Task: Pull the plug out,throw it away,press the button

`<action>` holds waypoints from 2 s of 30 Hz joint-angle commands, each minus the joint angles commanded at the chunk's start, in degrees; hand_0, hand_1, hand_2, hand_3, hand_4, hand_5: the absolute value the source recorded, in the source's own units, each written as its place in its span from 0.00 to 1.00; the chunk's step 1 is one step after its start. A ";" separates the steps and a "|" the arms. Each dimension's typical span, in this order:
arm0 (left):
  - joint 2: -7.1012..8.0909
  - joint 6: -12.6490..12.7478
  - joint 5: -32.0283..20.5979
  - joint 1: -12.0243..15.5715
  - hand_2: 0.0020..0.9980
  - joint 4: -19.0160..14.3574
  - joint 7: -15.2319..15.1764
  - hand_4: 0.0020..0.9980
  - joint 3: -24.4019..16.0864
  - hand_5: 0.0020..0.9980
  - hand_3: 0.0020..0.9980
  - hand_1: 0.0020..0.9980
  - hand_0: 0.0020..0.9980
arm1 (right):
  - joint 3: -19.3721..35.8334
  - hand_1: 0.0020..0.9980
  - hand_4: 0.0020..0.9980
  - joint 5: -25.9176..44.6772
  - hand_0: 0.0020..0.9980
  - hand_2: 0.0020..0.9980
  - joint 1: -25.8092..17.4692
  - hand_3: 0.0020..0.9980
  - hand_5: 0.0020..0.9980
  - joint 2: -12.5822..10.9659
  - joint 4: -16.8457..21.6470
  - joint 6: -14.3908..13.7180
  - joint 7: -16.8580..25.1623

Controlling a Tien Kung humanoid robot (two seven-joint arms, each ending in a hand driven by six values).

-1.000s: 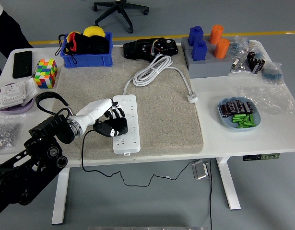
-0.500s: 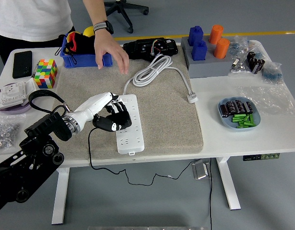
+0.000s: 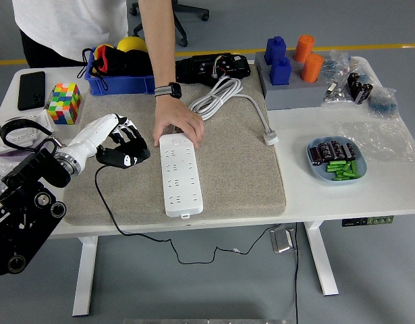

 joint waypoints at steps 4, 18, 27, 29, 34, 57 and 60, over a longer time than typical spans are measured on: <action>-0.40 -0.49 0.21 -0.20 0.38 2.21 0.19 0.73 -0.08 0.00 0.53 0.35 0.52 | 0.15 0.70 0.77 -0.02 0.75 0.71 0.10 0.72 0.64 0.04 0.05 0.00 0.01; -1.00 0.21 -0.29 -1.03 0.69 5.26 -0.32 0.92 1.01 0.00 0.78 0.70 0.68 | 0.21 0.70 0.77 -0.04 0.75 0.71 0.10 0.72 0.64 -0.02 0.06 0.00 0.03; -1.12 0.17 -0.42 -1.51 0.70 4.21 0.20 0.93 0.92 0.00 0.80 0.71 0.69 | 0.28 0.70 0.77 -0.09 0.75 0.71 0.16 0.72 0.64 0.01 0.05 -0.03 0.03; -1.21 0.22 -0.73 -2.33 0.70 3.54 0.28 0.93 1.31 0.00 0.80 0.71 0.69 | 0.27 0.70 0.77 -0.08 0.75 0.71 0.15 0.72 0.64 0.00 0.03 -0.03 0.02; -1.78 0.27 -2.21 -5.52 0.65 3.95 0.47 0.93 3.58 0.00 0.80 0.64 0.66 | 0.13 0.70 0.77 0.00 0.75 0.71 0.19 0.72 0.64 -0.02 0.04 -0.01 0.03; -5.65 -0.93 -8.92 -19.45 0.11 17.79 2.76 0.05 20.10 0.00 0.58 0.04 0.08 | -0.10 0.70 0.77 0.20 0.75 0.71 0.33 0.72 0.64 0.05 -0.03 0.02 0.01; -6.16 -0.94 -9.34 -20.20 0.11 18.95 2.98 0.04 21.42 0.00 0.59 0.04 0.08 | -0.16 0.70 0.77 0.21 0.75 0.71 0.36 0.72 0.64 0.05 -0.04 0.03 0.00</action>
